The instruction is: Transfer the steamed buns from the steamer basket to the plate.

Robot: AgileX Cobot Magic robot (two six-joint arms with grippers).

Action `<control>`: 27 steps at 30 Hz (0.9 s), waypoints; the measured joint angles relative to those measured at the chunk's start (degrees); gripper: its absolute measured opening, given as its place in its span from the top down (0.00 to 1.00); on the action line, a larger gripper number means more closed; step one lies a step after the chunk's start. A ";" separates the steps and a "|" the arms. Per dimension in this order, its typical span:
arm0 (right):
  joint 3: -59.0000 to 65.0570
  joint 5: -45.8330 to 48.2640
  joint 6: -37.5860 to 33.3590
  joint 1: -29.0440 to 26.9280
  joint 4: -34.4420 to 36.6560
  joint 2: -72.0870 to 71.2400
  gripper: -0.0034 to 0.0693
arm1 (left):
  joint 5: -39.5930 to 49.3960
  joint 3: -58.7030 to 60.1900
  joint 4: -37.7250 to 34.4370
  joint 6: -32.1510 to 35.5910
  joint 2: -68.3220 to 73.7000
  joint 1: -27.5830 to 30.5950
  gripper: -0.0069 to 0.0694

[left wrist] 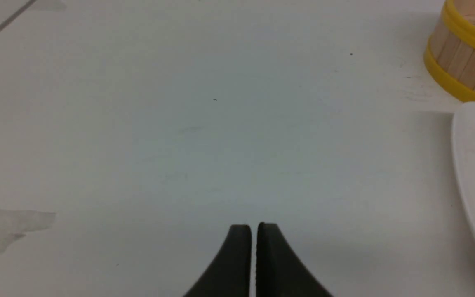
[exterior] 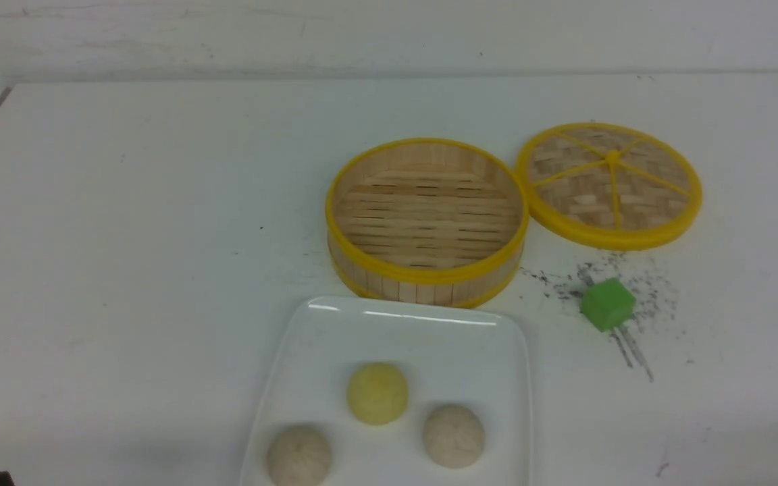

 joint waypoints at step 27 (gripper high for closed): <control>0.00 0.00 0.00 0.00 0.00 0.00 0.76 | 0.17 0.00 0.44 0.00 -0.06 0.00 0.84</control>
